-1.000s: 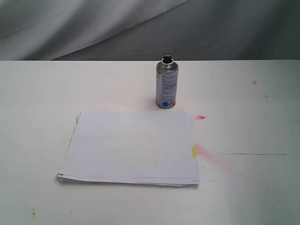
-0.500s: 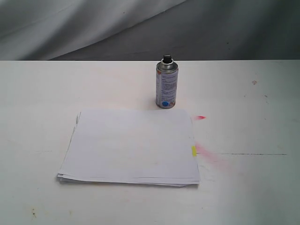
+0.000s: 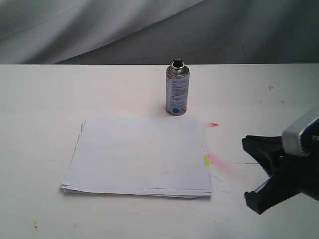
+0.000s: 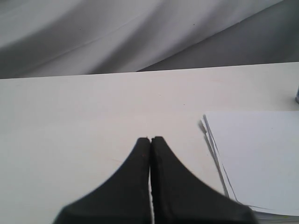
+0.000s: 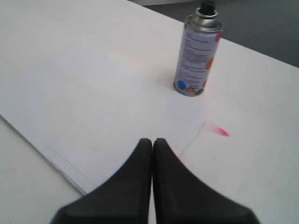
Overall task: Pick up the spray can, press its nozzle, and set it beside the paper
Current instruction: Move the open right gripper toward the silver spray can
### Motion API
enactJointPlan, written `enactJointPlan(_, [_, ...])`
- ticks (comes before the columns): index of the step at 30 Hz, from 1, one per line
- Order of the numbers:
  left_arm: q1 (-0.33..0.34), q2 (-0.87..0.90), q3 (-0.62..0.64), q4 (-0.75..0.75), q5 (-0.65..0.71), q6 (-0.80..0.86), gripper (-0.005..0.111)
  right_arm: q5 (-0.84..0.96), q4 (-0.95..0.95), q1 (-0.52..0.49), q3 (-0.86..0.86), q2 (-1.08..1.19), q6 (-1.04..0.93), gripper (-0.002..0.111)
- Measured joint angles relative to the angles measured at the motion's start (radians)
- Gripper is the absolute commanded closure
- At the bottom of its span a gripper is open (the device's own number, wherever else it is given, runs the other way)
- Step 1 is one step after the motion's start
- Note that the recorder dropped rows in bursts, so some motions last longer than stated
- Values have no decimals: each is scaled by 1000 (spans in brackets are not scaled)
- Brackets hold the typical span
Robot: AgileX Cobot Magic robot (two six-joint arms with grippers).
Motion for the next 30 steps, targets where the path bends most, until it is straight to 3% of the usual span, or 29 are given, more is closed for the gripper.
enactJointPlan(10, [0, 0, 0, 0, 0, 0, 107, -197, 0, 63, -66, 202, 105, 108])
enactJointPlan(30, [0, 0, 0, 0, 0, 0, 107, -456, 73, 63, -86, 273, 109, 108])
